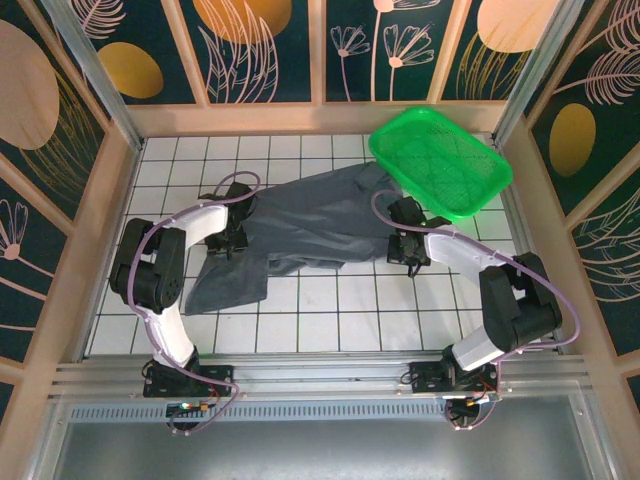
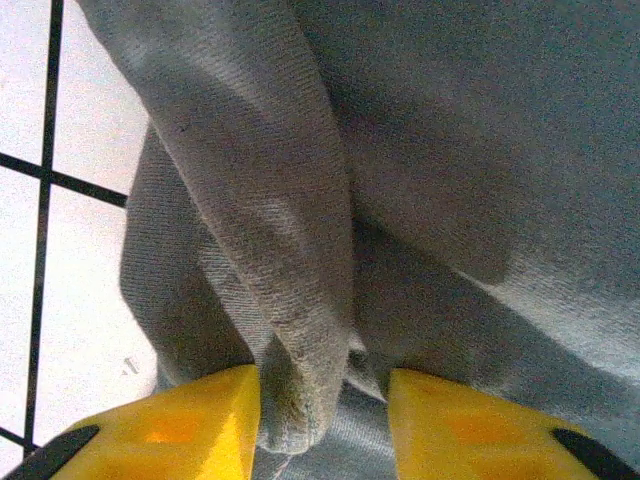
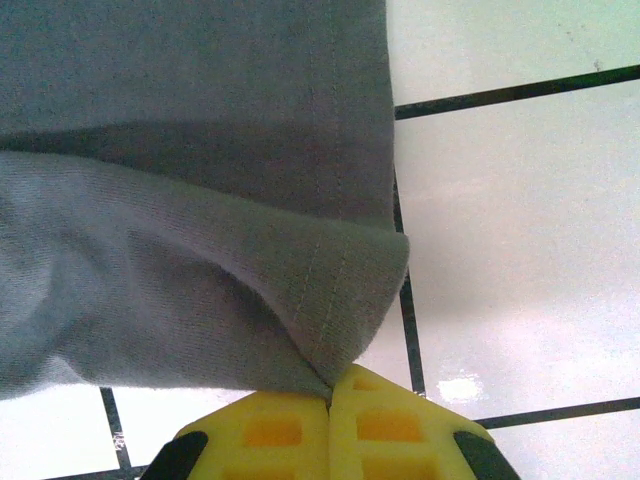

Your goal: Fold and stack the t-shirts

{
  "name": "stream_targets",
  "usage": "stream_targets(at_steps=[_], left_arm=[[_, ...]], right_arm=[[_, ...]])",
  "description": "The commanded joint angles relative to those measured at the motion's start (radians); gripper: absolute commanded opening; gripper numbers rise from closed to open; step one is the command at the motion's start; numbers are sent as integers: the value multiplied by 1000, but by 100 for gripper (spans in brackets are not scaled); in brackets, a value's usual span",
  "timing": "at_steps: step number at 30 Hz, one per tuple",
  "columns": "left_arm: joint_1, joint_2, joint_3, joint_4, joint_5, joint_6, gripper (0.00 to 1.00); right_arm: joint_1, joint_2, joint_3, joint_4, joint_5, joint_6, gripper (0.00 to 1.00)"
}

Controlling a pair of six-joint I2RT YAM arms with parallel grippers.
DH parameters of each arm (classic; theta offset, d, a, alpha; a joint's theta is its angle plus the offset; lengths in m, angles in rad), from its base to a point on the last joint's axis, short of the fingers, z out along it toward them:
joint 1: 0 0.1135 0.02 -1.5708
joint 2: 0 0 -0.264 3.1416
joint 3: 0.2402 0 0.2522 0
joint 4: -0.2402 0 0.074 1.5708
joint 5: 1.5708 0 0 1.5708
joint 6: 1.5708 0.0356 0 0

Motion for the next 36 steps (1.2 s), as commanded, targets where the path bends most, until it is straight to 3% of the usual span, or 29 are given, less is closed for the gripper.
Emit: stream_targets(at_steps=[1, 7, 16, 20, 29, 33, 36], left_arm=[[2, 17, -5, -11, -57, 18, 32], [2, -22, -32, -21, -121, 28, 29], [14, -56, -72, 5, -177, 27, 0], [85, -145, -85, 7, -184, 3, 0], [433, -451, -223, 169, 45, -160, 0], [514, -500, -272, 222, 127, -219, 0], [519, -459, -278, 239, 225, -220, 0]], right_arm=[[-8, -17, -17, -4, -6, 20, 0], [-10, -21, -16, -1, -3, 16, 0], [-11, -21, -4, 2, -4, 5, 0], [-11, -44, 0, 3, -13, -4, 0], [7, -115, -18, 11, -57, -7, 0], [42, -142, -34, 26, -57, -10, 0], [42, -103, -15, 58, -92, -32, 0]])
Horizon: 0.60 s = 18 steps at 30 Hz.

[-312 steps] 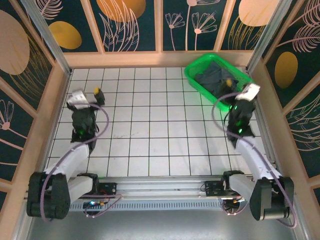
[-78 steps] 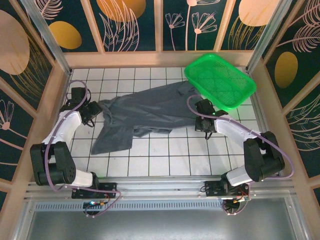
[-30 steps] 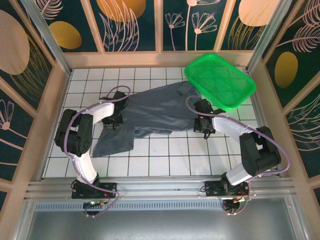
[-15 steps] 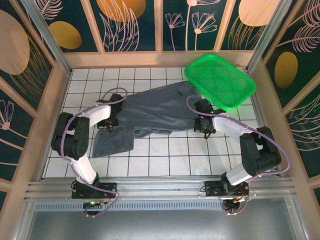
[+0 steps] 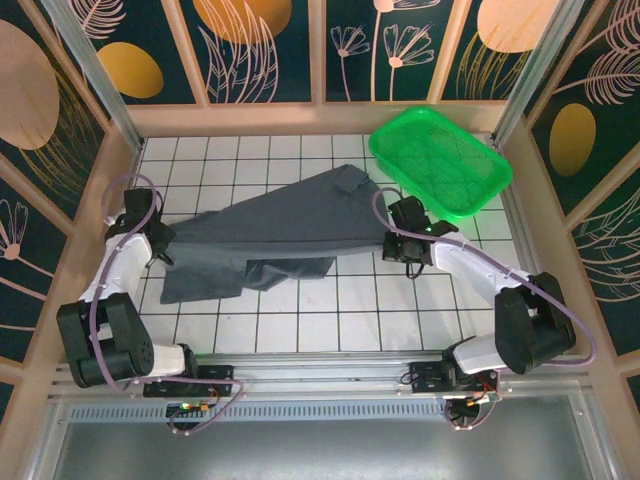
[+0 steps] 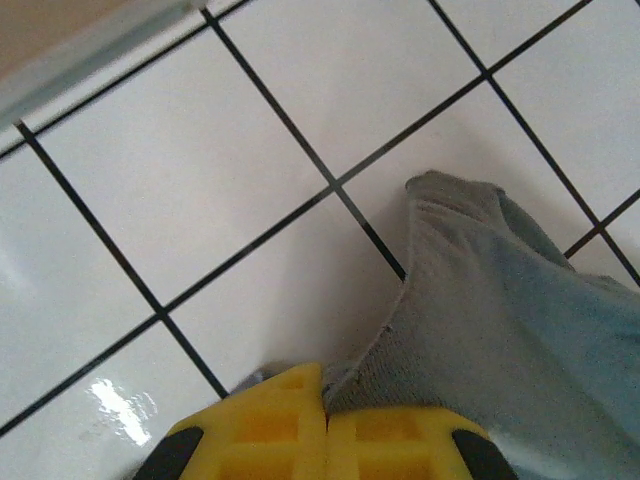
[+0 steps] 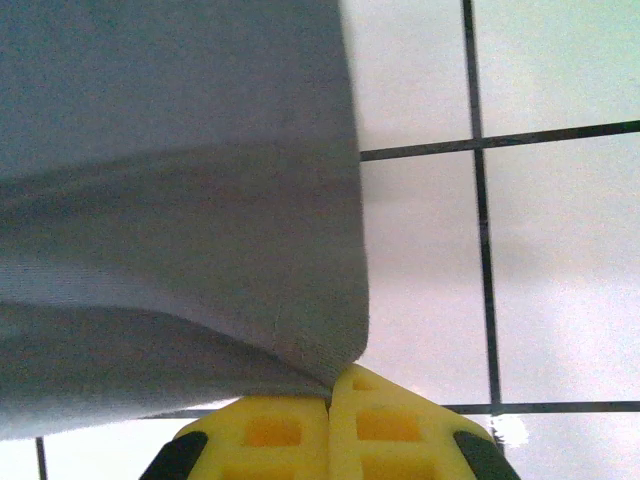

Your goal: Fold and stack the t-shirts

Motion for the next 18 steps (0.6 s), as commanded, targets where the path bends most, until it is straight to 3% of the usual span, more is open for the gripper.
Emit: stream_targets(at_steps=[1, 13, 18], left_arm=[[9, 30, -25, 74, 143, -57, 0], [7, 42, -43, 278, 483, -227, 0], [-12, 43, -49, 327, 562, -241, 0]], right_arm=[[-1, 45, 17, 40, -16, -36, 0], [-105, 591, 613, 39, 14, -131, 0], [-163, 780, 897, 14, 36, -121, 0]])
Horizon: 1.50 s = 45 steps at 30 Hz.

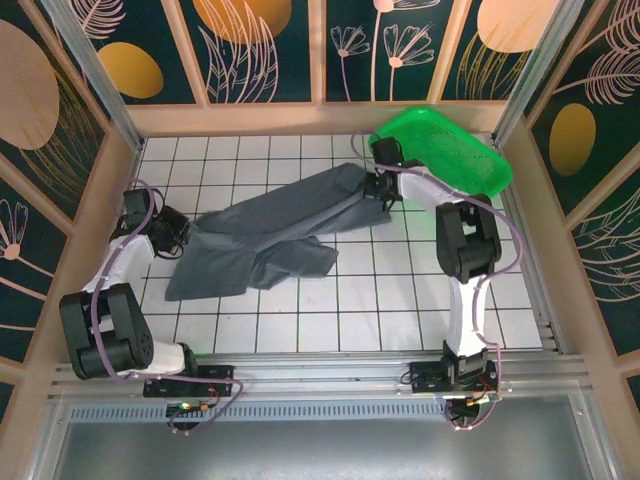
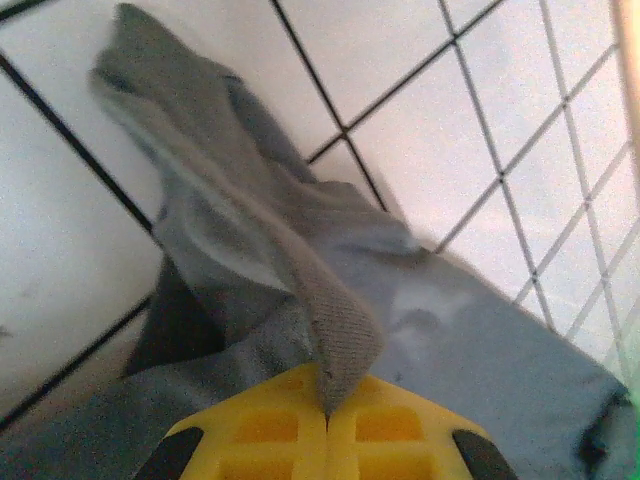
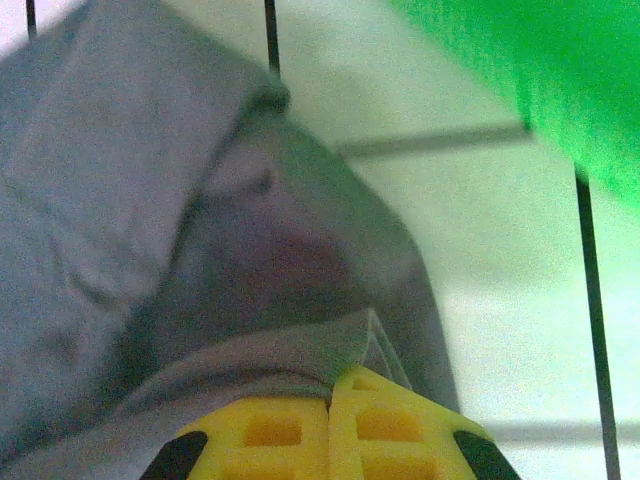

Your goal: Fold and stack the t-shirts

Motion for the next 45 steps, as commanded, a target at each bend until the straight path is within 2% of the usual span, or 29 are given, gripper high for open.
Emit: stream_targets(at_steps=[1, 5, 9, 14, 21, 29, 40, 45], left_arm=[[-17, 8, -4, 72, 108, -34, 0], [-55, 27, -2, 98, 174, -32, 0], [-97, 45, 2, 121, 195, -40, 0], [-104, 46, 23, 139, 176, -75, 0], [-104, 36, 215, 128, 149, -152, 0], [-105, -34, 481, 104, 60, -240, 0], [-103, -272, 734, -59, -159, -246, 0], [-101, -271, 844, -150, -203, -254, 0]], right_arm=[[-57, 88, 166, -34, 55, 0, 0], [-141, 152, 275, -95, 109, 74, 0], [-194, 116, 233, -85, 96, 99, 0], [-154, 19, 154, -33, 41, 54, 0], [-116, -183, 130, -7, -15, 100, 0], [-115, -377, 210, 36, -73, 111, 0], [-116, -870, -30, 289, -63, 153, 0], [-136, -934, 7, 268, -84, 161, 0]])
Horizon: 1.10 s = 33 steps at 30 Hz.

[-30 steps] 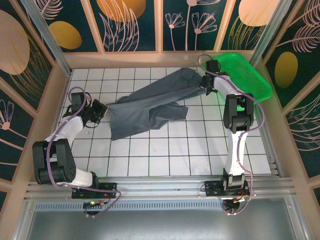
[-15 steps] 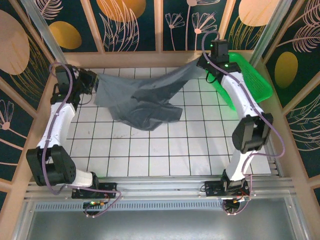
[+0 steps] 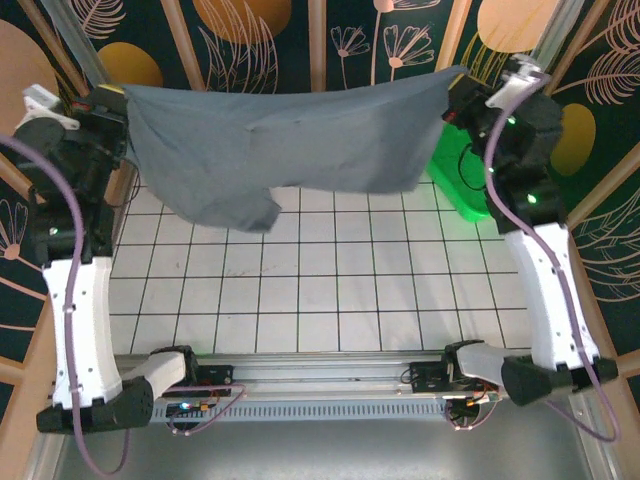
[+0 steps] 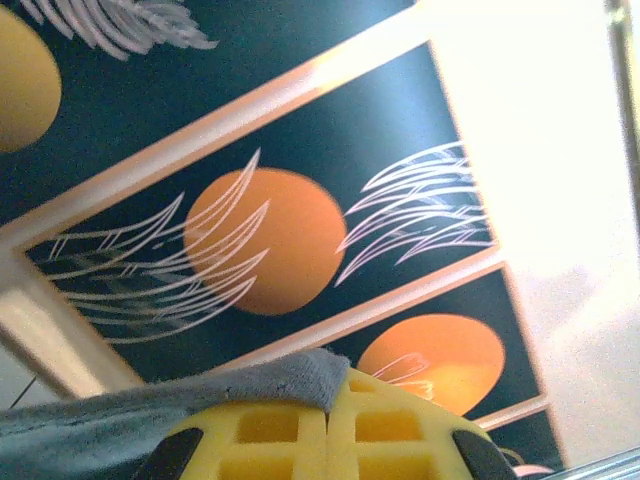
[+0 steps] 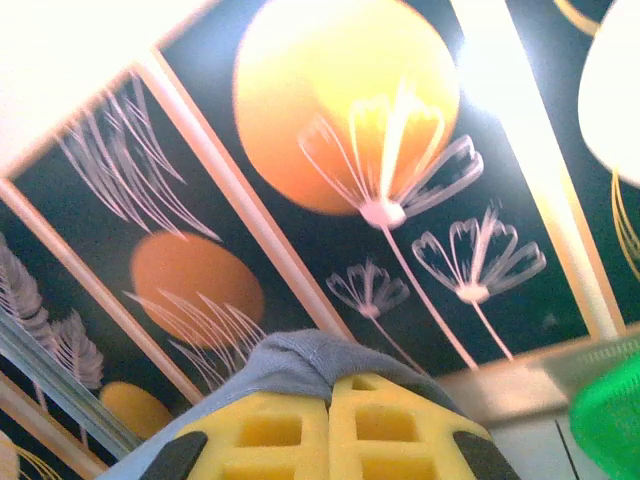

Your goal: Fold and stack the t-shirts

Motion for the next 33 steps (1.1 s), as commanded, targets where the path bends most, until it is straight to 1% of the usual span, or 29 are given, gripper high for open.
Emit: stream_targets(at_steps=[1, 3, 7, 14, 16, 19, 23, 26, 30, 33], left_arm=[[6, 44, 78, -85, -50, -26, 0], [9, 107, 135, -108, -23, -28, 0], [29, 270, 271, -155, 73, -29, 0], [113, 488, 382, -109, 292, -38, 0], [124, 538, 440, -107, 321, -28, 0], [130, 596, 530, -122, 331, 13, 0], [132, 588, 536, -119, 323, 44, 0], [132, 520, 462, -92, 287, 60, 0], [130, 363, 280, -6, 220, 54, 0], [132, 224, 111, 87, 168, 20, 0]], right_arm=[[-18, 15, 28, 50, -19, 27, 0], [-35, 44, 45, 50, -49, 47, 0], [-66, 157, 123, 46, -97, 73, 0], [-82, 402, 335, 18, -190, 98, 0], [-82, 458, 396, 11, -201, 104, 0], [-84, 524, 482, -11, -203, 99, 0], [-83, 545, 529, -35, -209, 91, 0], [-84, 506, 484, -32, -206, 87, 0], [-82, 374, 311, 41, -197, 90, 0], [-81, 257, 173, 86, -190, 93, 0]])
